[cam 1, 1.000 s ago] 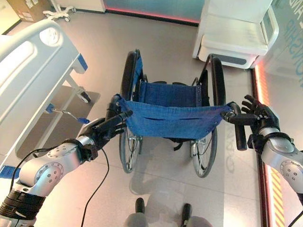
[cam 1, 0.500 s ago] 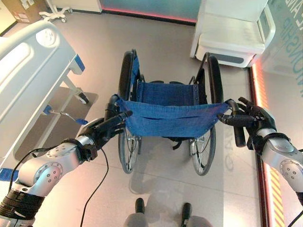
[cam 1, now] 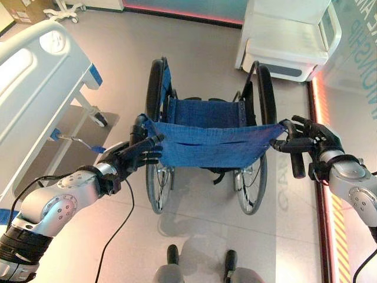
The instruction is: Push the wheelchair next to the bed
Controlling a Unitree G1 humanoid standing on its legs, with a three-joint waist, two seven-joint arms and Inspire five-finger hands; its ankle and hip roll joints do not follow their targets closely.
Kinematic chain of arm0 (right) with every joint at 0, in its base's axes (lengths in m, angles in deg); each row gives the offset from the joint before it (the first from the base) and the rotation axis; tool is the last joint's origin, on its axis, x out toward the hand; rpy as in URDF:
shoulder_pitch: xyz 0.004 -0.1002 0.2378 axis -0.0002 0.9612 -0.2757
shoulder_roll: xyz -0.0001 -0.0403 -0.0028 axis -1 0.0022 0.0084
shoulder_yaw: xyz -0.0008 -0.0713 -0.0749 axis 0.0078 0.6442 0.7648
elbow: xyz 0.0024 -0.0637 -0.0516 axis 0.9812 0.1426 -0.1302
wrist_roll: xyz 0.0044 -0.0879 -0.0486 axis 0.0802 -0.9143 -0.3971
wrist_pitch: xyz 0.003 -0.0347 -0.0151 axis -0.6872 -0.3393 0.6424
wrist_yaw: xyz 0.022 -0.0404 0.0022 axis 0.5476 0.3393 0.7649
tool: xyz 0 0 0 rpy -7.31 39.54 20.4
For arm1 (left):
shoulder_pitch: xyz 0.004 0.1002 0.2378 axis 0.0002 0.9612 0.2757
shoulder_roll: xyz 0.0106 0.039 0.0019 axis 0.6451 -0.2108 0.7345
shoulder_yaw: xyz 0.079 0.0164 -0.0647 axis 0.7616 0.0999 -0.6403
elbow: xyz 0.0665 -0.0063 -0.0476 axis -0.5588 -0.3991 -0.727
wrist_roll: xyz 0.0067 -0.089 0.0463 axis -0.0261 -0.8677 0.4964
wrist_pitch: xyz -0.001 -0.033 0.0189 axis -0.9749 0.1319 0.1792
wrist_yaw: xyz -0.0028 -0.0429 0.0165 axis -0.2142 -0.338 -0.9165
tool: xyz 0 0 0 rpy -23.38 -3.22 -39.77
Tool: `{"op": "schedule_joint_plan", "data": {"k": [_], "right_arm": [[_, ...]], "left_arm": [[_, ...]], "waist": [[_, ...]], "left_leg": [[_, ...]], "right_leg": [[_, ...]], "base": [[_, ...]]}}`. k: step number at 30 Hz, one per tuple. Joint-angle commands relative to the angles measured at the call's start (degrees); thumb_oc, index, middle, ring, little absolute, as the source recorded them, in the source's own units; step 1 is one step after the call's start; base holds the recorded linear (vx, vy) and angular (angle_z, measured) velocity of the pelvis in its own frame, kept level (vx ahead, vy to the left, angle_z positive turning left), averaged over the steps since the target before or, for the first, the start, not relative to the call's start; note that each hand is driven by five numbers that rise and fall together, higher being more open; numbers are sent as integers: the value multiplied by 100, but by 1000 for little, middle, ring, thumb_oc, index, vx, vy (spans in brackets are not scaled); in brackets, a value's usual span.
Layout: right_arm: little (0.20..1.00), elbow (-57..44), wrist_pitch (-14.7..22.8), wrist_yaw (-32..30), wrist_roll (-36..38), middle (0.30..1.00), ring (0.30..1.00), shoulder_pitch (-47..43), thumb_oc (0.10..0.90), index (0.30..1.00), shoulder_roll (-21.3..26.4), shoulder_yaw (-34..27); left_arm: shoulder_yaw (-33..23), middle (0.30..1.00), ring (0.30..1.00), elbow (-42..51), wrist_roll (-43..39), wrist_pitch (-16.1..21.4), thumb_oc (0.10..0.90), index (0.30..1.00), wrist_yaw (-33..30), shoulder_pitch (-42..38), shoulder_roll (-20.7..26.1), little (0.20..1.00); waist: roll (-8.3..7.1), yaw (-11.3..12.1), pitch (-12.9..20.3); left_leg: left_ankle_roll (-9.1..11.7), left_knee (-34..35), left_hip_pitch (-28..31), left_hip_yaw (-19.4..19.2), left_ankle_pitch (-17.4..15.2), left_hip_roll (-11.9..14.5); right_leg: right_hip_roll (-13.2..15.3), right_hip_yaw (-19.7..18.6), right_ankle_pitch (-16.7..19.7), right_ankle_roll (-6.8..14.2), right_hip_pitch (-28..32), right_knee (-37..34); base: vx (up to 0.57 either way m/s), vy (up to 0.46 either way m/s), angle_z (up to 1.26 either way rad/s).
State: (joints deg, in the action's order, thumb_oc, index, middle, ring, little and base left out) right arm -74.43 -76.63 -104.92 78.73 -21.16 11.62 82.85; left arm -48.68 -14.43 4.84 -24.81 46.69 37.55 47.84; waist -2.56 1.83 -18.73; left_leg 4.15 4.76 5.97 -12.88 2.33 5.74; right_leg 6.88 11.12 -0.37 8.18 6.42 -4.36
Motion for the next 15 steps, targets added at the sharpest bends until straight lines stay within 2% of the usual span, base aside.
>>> {"op": "schedule_joint_plan", "data": {"k": [1,7,15], "right_arm": [[300,830,-518,43,-563,300,300,288,400,300,945,402],[300,1041,-359,155,-564,300,300,191,400,300,954,488],[300,1125,-393,286,-672,300,300,154,400,300,969,504]], "left_arm": [[-214,300,300,-9,-313,680,400,300,83,-681,52,300],[-151,300,300,-80,-319,776,400,300,148,-745,89,300],[-173,300,300,-135,-277,785,400,300,222,-724,67,300]], "waist": [[104,-284,50],[108,-271,20],[106,-266,24]], "left_leg": [[-135,-410,-456,-46,-20,-111],[-138,-424,-482,-7,-22,-122],[-146,-410,-483,10,-25,-134]], "right_leg": [[20,32,375,-68,-542,332],[25,52,374,-78,-577,373],[25,67,367,-88,-606,399]], "base": [[0,0,0],[-6,-1,1],[0,0,0]]}}
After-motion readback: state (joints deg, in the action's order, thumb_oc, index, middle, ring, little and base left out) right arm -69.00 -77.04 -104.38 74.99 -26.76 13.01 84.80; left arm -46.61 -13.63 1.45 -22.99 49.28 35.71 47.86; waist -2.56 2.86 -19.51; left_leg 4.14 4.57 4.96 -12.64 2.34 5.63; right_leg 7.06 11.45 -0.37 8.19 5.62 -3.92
